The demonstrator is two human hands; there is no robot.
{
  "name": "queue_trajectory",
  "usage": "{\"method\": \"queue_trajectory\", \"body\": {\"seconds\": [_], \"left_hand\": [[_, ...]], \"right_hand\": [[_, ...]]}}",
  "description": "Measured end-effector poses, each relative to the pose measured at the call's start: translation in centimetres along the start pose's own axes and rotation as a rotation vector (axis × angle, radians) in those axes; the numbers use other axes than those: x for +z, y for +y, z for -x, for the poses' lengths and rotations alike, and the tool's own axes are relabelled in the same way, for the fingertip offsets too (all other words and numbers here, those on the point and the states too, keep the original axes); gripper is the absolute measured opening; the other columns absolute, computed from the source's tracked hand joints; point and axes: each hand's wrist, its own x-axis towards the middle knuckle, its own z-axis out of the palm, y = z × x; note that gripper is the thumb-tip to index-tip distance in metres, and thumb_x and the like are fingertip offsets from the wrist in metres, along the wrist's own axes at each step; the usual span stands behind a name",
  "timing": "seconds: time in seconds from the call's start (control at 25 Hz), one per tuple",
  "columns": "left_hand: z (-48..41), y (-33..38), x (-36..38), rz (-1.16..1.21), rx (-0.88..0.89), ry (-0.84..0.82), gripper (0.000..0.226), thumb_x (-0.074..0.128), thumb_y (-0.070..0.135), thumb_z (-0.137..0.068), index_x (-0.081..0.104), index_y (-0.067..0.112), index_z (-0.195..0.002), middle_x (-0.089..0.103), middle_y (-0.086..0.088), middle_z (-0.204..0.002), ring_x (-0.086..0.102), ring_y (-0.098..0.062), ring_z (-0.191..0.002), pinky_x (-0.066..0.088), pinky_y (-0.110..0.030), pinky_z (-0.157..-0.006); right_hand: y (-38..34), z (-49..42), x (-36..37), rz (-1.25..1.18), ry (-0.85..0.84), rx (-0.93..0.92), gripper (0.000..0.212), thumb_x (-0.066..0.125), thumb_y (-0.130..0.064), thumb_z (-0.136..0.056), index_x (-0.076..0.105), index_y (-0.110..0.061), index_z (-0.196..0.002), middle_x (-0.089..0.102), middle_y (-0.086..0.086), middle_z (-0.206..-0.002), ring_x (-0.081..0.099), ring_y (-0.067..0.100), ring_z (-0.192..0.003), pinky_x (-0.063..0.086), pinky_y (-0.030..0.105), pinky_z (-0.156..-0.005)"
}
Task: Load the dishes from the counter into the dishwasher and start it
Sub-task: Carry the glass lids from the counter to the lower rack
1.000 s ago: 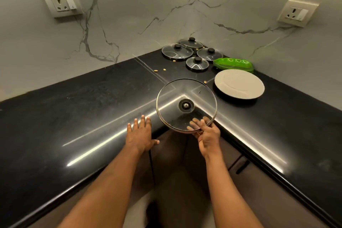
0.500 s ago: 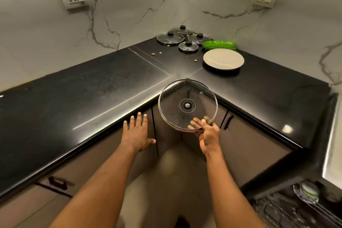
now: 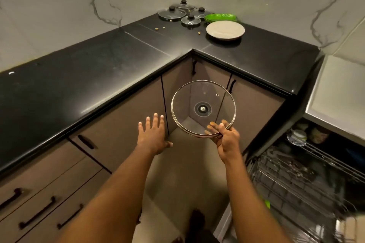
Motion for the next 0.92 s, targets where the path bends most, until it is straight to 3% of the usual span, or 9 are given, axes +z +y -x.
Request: {"method": "queue_trajectory", "body": {"seconds": [0.24, 0.48, 0.72, 0.92], "left_hand": [[7.6, 3.4, 3.3, -0.033, 0.051, -0.020, 0.108, 0.060, 0.059, -0.088, -0.013, 0.015, -0.156, -0.018, -0.009, -0.163, -0.013, -0.035, -0.150, -0.003, -0.056, -0.119], [16.3, 9.2, 8.5, -0.052, 0.043, -0.065, 0.110, 0.060, 0.060, -0.087, -0.011, 0.014, -0.156, -0.017, -0.010, -0.163, -0.011, -0.036, -0.150, -0.002, -0.057, -0.120], [25.3, 16.6, 13.7, -0.117, 0.088, -0.149, 0.110, 0.060, 0.061, -0.087, -0.012, 0.013, -0.156, -0.016, -0.011, -0.163, -0.010, -0.036, -0.150, -0.002, -0.056, -0.119], [27.6, 22.0, 16.1, -0.149, 0.164, -0.200, 0.111, 0.061, 0.061, -0.086, -0.010, 0.013, -0.156, -0.014, -0.012, -0.163, -0.009, -0.037, -0.150, -0.001, -0.057, -0.120]], "right_hand": [[-0.2, 7.1, -8.3, -0.016, 0.048, -0.008, 0.017, 0.044, -0.001, -0.100, 0.046, -0.008, -0.115, 0.066, 0.021, -0.096, 0.071, 0.025, -0.075, 0.059, 0.046, -0.075], [-0.6, 13.4, -18.0, -0.072, 0.070, 0.025, 0.014, 0.044, 0.002, -0.098, 0.048, -0.011, -0.101, 0.070, 0.018, -0.082, 0.071, 0.025, -0.067, 0.061, 0.041, -0.060], [-2.2, 20.0, -28.7, -0.104, 0.113, 0.042, 0.014, 0.044, 0.001, -0.099, 0.048, -0.012, -0.101, 0.067, 0.020, -0.089, 0.071, 0.024, -0.066, 0.060, 0.043, -0.063], [-3.8, 23.5, -35.6, -0.111, 0.206, 0.034, 0.014, 0.044, 0.002, -0.099, 0.049, -0.011, -0.101, 0.067, 0.019, -0.087, 0.070, 0.024, -0.065, 0.059, 0.042, -0.063]]}}
